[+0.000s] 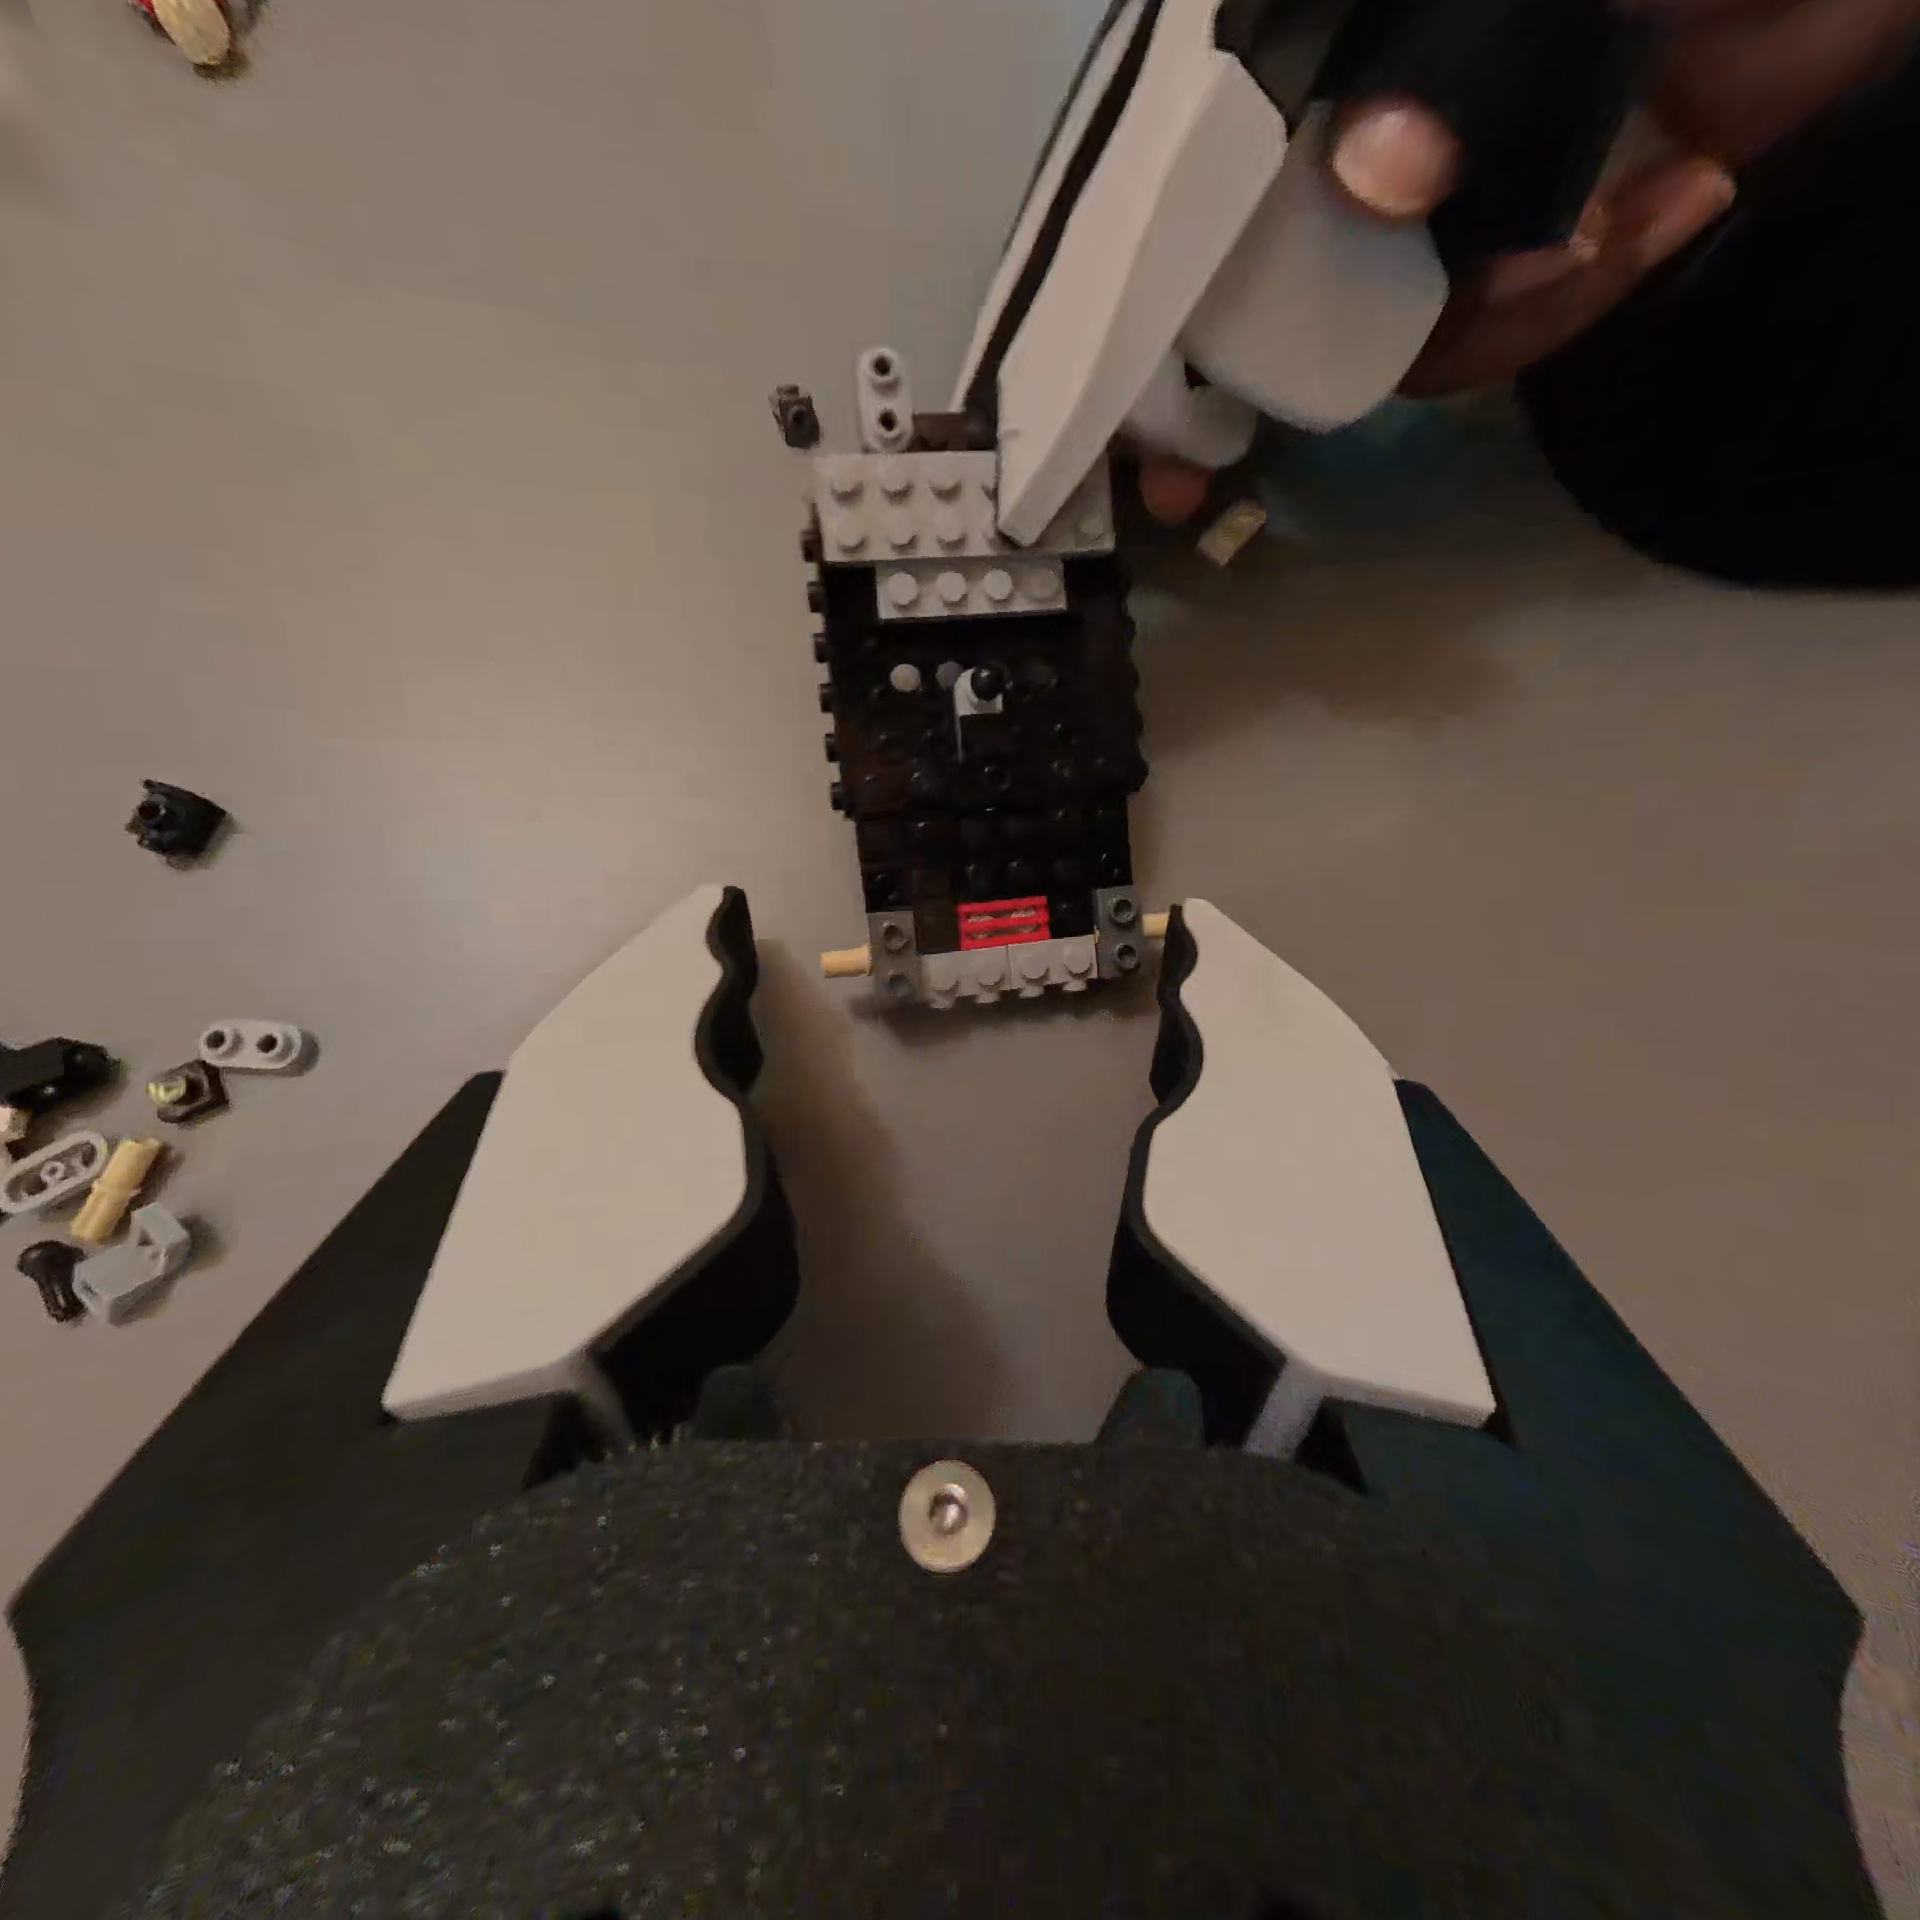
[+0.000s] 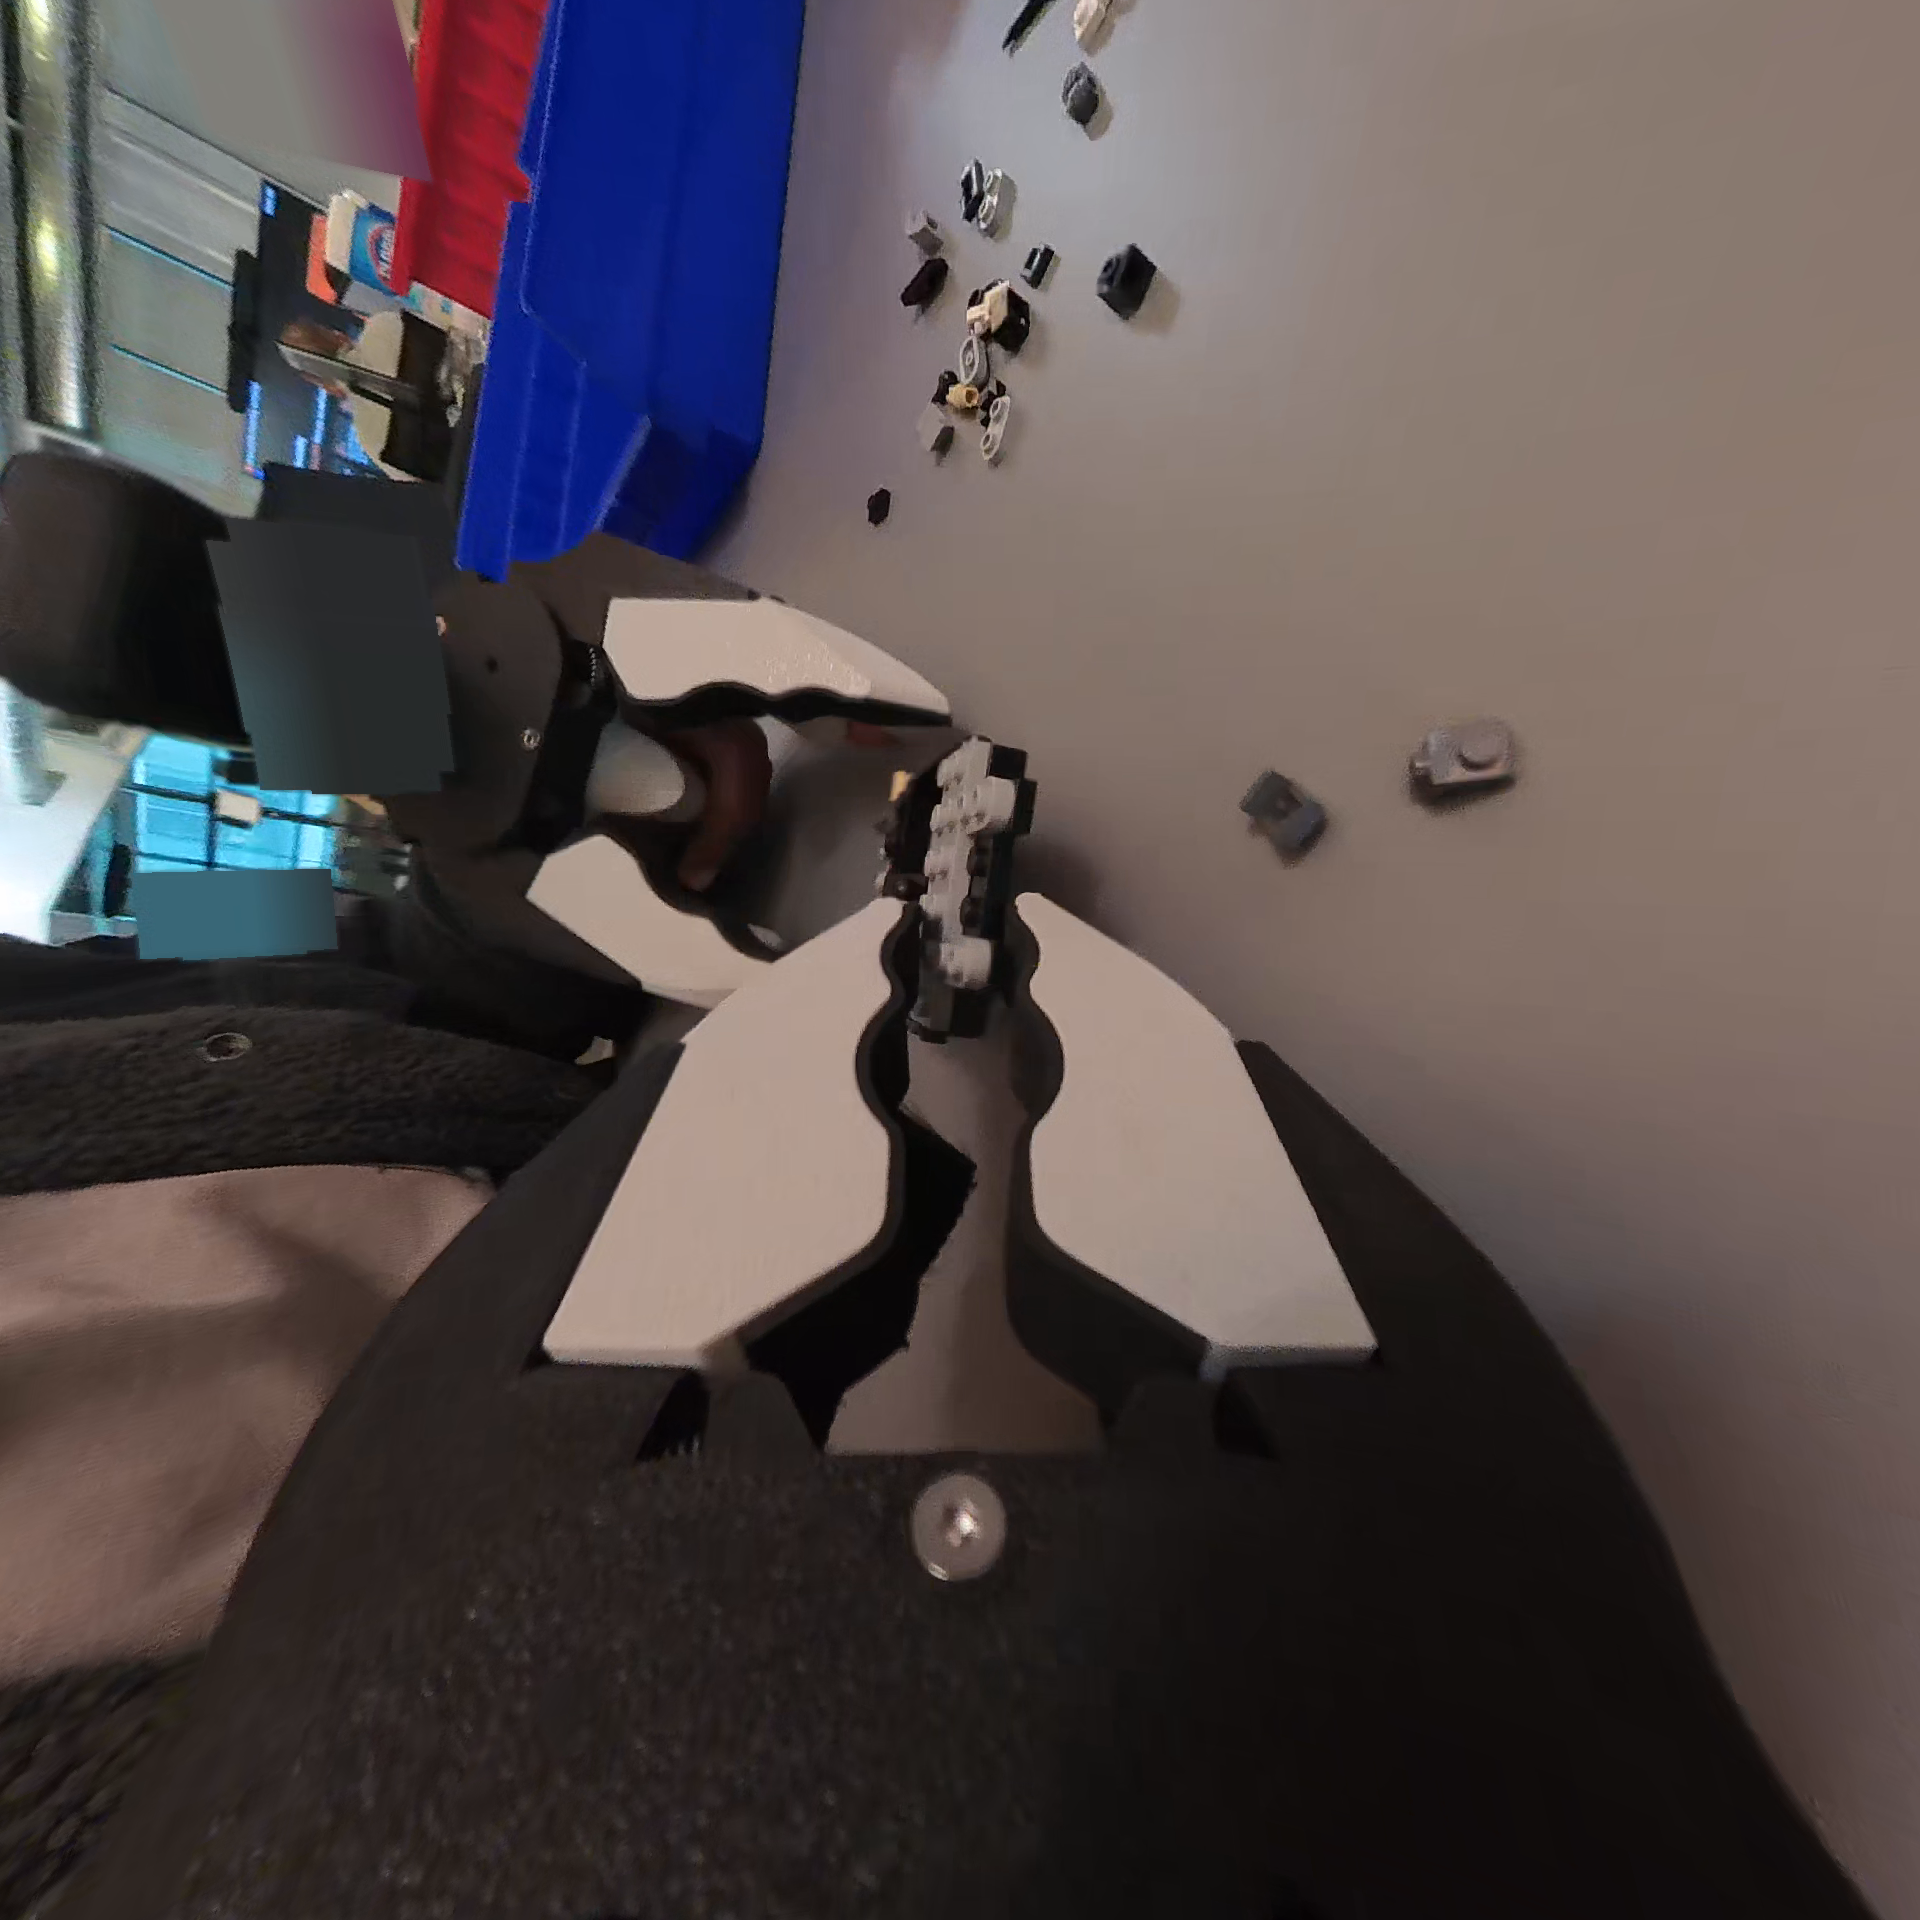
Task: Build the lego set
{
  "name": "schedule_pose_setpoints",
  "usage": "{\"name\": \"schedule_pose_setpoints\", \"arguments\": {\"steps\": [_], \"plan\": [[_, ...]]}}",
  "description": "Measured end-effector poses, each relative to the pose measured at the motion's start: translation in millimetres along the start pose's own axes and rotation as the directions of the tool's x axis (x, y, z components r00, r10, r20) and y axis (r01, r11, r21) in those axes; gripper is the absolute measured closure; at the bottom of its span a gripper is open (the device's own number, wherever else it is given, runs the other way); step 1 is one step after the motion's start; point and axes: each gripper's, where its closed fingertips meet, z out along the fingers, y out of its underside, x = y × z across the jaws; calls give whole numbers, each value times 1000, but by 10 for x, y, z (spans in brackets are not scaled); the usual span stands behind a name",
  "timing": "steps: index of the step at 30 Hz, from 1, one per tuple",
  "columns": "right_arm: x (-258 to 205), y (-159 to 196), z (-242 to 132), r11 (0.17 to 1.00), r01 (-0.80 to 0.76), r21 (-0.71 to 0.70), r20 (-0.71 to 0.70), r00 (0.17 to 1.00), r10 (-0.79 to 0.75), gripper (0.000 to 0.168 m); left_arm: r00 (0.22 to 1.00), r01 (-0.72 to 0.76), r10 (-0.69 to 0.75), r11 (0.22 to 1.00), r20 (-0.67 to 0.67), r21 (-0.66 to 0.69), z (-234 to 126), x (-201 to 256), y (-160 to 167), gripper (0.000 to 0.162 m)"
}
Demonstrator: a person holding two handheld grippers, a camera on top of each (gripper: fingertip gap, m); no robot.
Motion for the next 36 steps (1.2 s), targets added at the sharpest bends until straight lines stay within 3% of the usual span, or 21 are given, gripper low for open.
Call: {"name": "schedule_pose_setpoints", "arguments": {"steps": [3, 10, 15, 19, 23, 26, 30, 36], "plan": [[51, -56, -17, 994, 104, 25, -88, 991, -102, 151, 1000, -21, 21, 1000, 11, 10, -18, 9, -24, 113], [156, -292, -224, 909, 413, 64, -328, 869, -372, 129, 1000, -10, 10, 1000, 4, 5, -30, -22, -3, 113], [102, -1283, -646, 651, 751, 106, -680, 533, -504, 134, 999, 46, -45, 996, -26, 71, -87, -45, -102, 109], [-134, -2221, -906, 468, 865, 181, -816, 397, -419, 145, 992, 127, -122, 976, -38, 177, -201, -138, -241, 110], [-202, -2971, -1125, 392, 874, 286, -861, 414, -294, 162, 988, 155, -155, 962, -18, 223, -272, -232, -278, 123], [-178, -3317, -1249, 365, 872, 326, -881, 420, -217, 168, 983, 182, -175, 949, -50, 257, -323, -229, -318, 131], [-61, -3506, -1315, 354, 878, 322, -903, 397, -163, 168, 987, 155, -161, 940, -5, 305, -389, -302, -358, 147], [78, -3543, -1364, 345, 879, 328, -908, 395, -142, 168, 984, 162, -175, 933, 14, 320, -375, -366, -341, 155]]}}
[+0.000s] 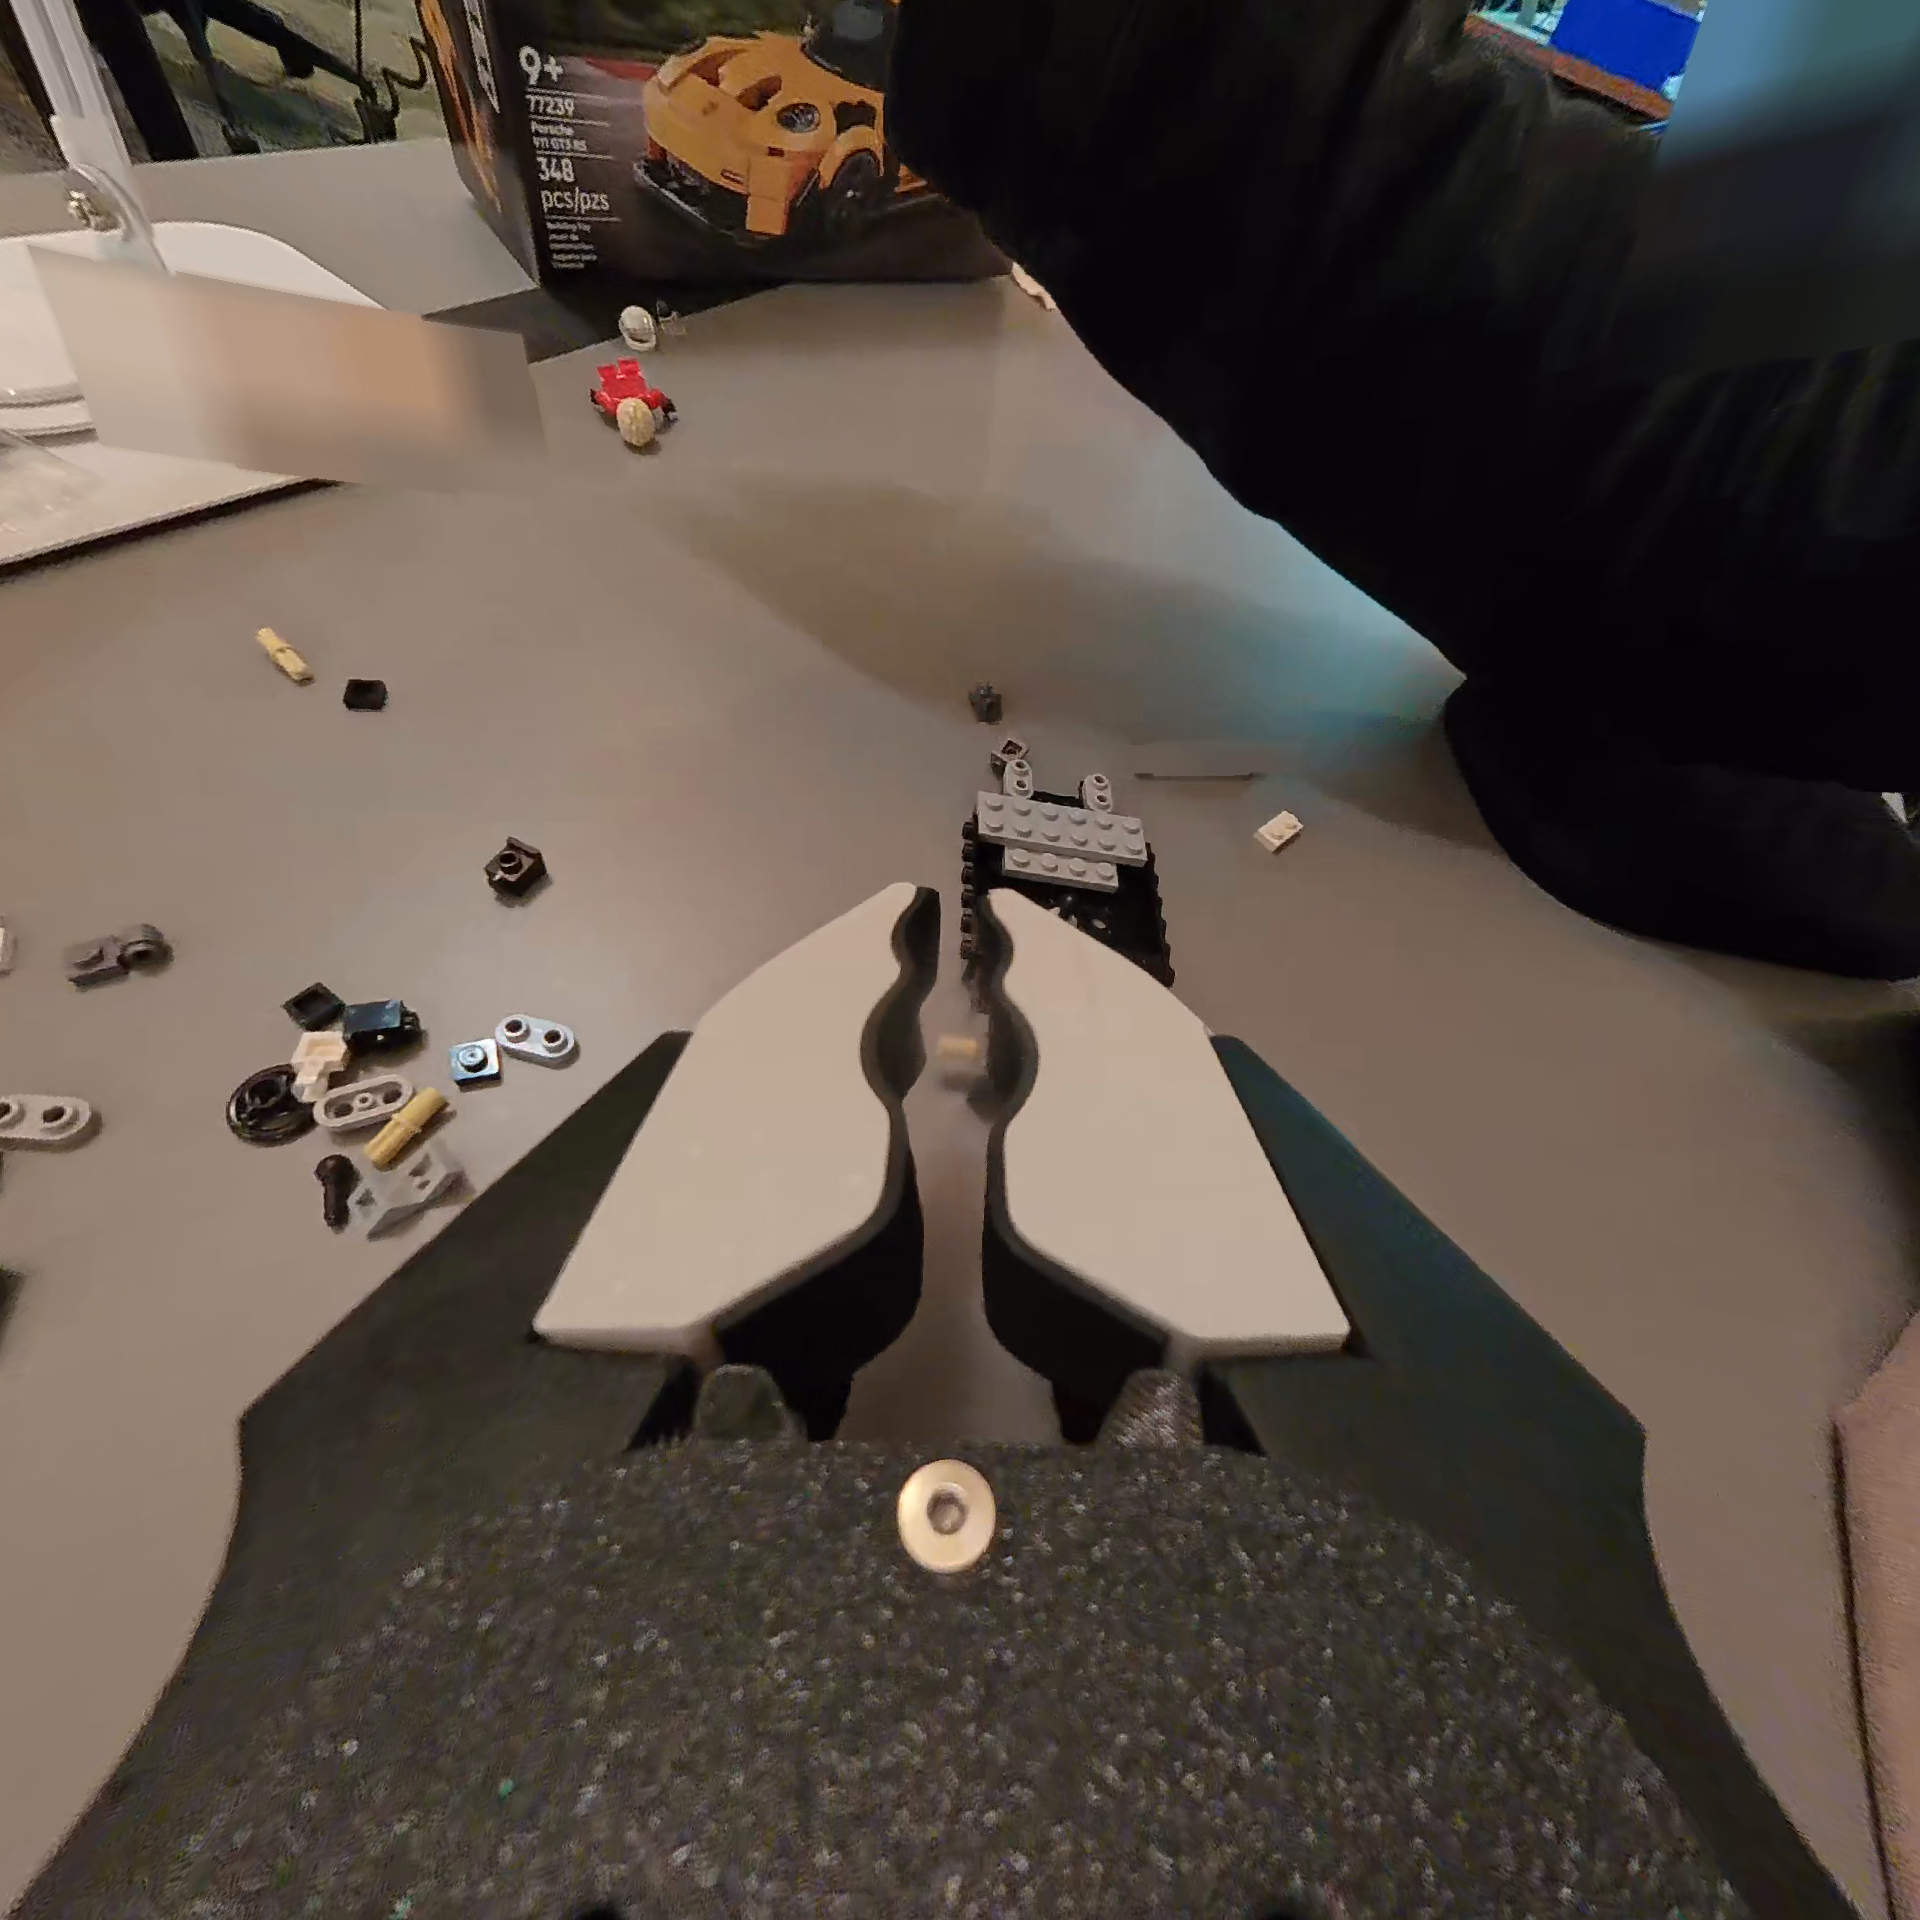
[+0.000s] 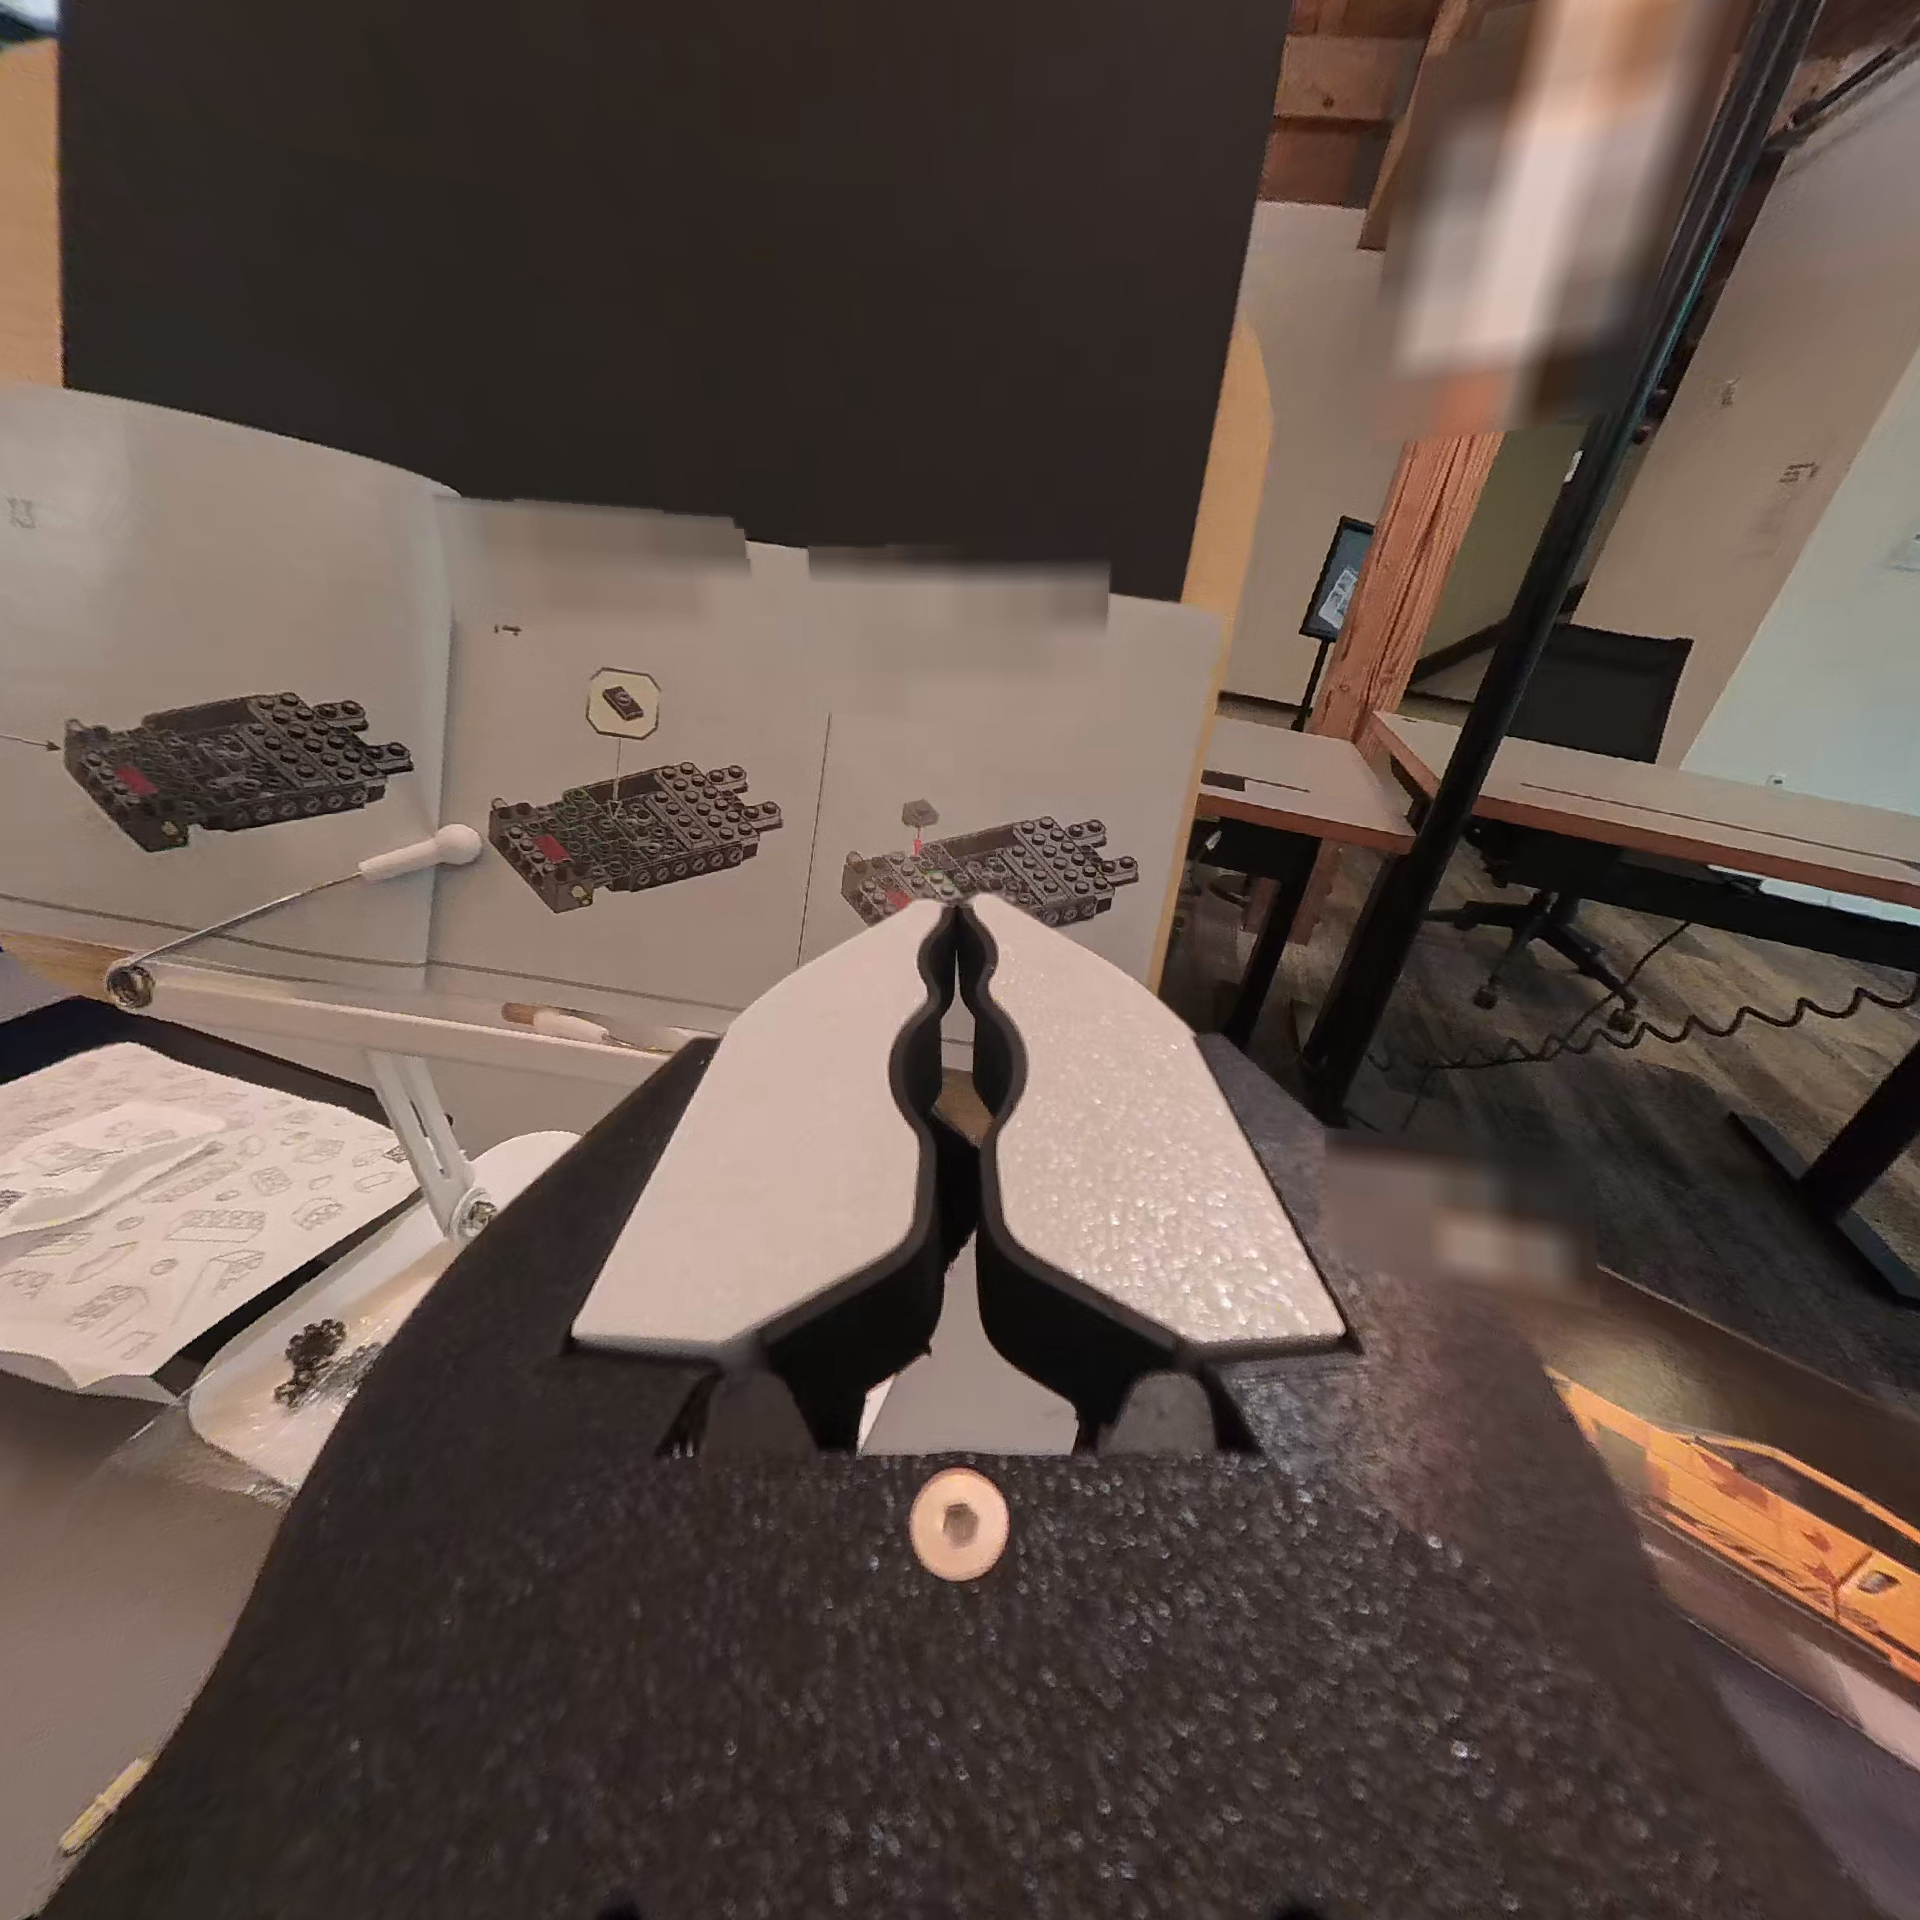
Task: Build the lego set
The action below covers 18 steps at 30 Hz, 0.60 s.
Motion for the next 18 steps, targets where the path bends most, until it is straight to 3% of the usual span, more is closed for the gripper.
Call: {"name": "schedule_pose_setpoints", "arguments": {"steps": [10, 18], "plan": [[-95, 92, 39, 1000, -8, -29, 24, 1000, 9, 168, 997, -1, -2, 999, 78, 37, -11, -139, -28, 162], [-819, -79, -1, 999, 37, -23, 148, 989, -33, 168, 989, -11, 2, 998, 150, 54, -40, -233, -58, 162]]}}
